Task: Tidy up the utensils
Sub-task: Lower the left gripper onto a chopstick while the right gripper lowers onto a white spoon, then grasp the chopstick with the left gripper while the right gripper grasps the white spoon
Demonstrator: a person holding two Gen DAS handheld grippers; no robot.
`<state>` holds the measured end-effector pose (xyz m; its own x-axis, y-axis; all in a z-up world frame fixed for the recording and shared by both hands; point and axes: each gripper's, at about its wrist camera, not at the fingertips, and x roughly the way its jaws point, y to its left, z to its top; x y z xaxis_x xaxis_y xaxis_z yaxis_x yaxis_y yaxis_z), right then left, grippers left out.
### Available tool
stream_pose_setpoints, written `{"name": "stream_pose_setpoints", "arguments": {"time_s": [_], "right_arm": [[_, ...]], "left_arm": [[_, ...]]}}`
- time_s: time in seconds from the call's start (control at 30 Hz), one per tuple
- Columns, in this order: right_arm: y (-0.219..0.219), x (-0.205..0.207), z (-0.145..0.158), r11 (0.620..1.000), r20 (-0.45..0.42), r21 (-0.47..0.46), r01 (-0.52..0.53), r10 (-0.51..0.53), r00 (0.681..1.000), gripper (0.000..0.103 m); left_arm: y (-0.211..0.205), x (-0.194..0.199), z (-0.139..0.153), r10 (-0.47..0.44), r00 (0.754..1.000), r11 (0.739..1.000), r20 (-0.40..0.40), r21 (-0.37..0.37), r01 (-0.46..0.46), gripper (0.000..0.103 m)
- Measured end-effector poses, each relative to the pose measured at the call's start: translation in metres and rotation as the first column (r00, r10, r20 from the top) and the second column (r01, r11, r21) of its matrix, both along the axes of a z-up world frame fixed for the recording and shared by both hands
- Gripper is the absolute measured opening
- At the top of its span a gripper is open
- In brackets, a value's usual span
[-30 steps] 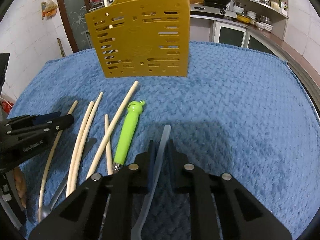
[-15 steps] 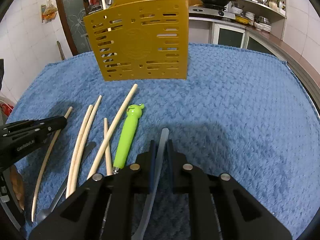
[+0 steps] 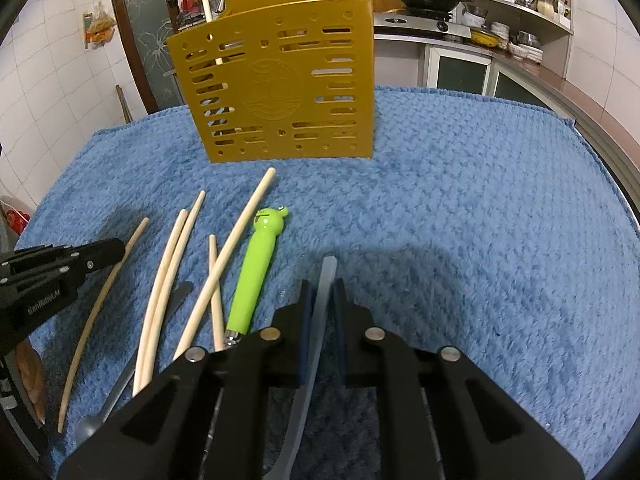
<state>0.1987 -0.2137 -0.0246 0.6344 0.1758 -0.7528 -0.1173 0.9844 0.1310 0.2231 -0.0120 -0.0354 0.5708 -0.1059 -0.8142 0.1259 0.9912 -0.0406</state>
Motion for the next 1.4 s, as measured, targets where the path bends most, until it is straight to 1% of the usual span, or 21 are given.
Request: {"name": "stream_pose_setpoints", "arguments": {"time_s": [0.1, 0.17, 0.2, 0.23, 0.33, 0.4, 0.47, 0.57, 0.67, 0.8, 1.0, 1.1, 1.2, 1.3, 1.37, 1.4], "right_arm": [[-0.001, 0.0, 0.0, 1.0, 0.0, 0.008, 0.001, -0.001, 1.0, 0.011], [-0.002, -0.001, 0.0, 1.0, 0.0, 0.011, 0.002, -0.002, 1.0, 0.011], [-0.002, -0.001, 0.0, 1.0, 0.001, 0.012, 0.002, -0.002, 1.0, 0.011], [-0.002, -0.001, 0.0, 1.0, 0.001, 0.013, 0.002, -0.002, 1.0, 0.011], [-0.002, 0.0, 0.0, 1.0, 0.001, 0.01, 0.001, -0.001, 1.0, 0.011], [-0.003, 0.0, 0.0, 1.0, 0.0, 0.01, 0.001, -0.001, 1.0, 0.011], [-0.002, 0.0, 0.0, 1.0, -0.001, 0.007, 0.001, -0.001, 1.0, 0.011], [-0.002, -0.001, 0.001, 1.0, 0.001, 0.001, 0.0, 0.0, 1.0, 0.011], [-0.003, -0.003, 0.003, 1.0, 0.011, 0.01, -0.002, 0.001, 1.0, 0.009], [-0.008, -0.005, 0.01, 0.999, 0.031, 0.032, -0.002, 0.001, 1.0, 0.007], [-0.013, -0.009, 0.024, 0.998, 0.068, 0.06, -0.005, 0.001, 0.998, 0.007], [-0.015, -0.012, 0.032, 0.997, 0.08, 0.077, -0.012, 0.006, 0.997, 0.007], [-0.018, -0.014, 0.038, 0.995, 0.087, 0.095, -0.015, 0.006, 0.996, 0.007], [-0.023, -0.016, 0.041, 0.991, 0.085, 0.133, -0.019, 0.007, 0.996, 0.007], [-0.024, -0.018, 0.043, 0.988, 0.087, 0.151, -0.019, 0.006, 0.996, 0.007], [-0.025, -0.019, 0.045, 0.988, 0.089, 0.155, -0.021, 0.007, 0.996, 0.007]], "left_arm": [[-0.004, -0.003, -0.003, -0.004, 1.0, 1.0, 0.006, 0.029, 0.004, 0.006], [-0.005, -0.003, -0.007, -0.011, 1.0, 0.999, -0.007, 0.03, 0.011, 0.006], [-0.006, -0.003, -0.008, -0.012, 1.0, 0.999, 0.003, 0.037, 0.012, 0.006], [-0.009, -0.005, -0.008, -0.018, 1.0, 0.998, 0.01, 0.059, 0.018, 0.006], [-0.014, -0.007, -0.009, -0.024, 1.0, 0.995, 0.021, 0.093, 0.022, 0.006], [-0.016, -0.007, -0.009, -0.028, 0.999, 0.994, 0.023, 0.103, 0.026, 0.005], [-0.015, -0.006, -0.009, -0.03, 0.999, 0.995, 0.022, 0.098, 0.028, 0.004], [-0.013, -0.006, -0.008, -0.028, 0.999, 0.997, 0.019, 0.079, 0.026, 0.004], [-0.01, -0.005, -0.006, -0.032, 0.999, 0.999, 0.017, 0.041, 0.031, 0.004], [-0.01, -0.009, 0.003, -0.039, 0.999, 0.999, 0.037, 0.012, 0.039, 0.004], [-0.001, -0.018, 0.031, -0.025, 0.995, 0.998, 0.093, -0.062, 0.03, 0.004], [0.004, -0.022, 0.046, -0.024, 0.992, 0.994, 0.121, -0.1, 0.036, 0.004], [0.012, -0.024, 0.055, -0.015, 0.992, 0.986, 0.126, -0.165, 0.035, 0.004], [0.014, -0.025, 0.06, -0.013, 0.99, 0.984, 0.138, -0.173, 0.037, 0.004], [0.016, -0.025, 0.062, -0.018, 0.99, 0.98, 0.139, -0.194, 0.045, 0.004], [0.018, -0.026, 0.064, -0.021, 0.99, 0.975, 0.142, -0.218, 0.052, 0.004]]}}
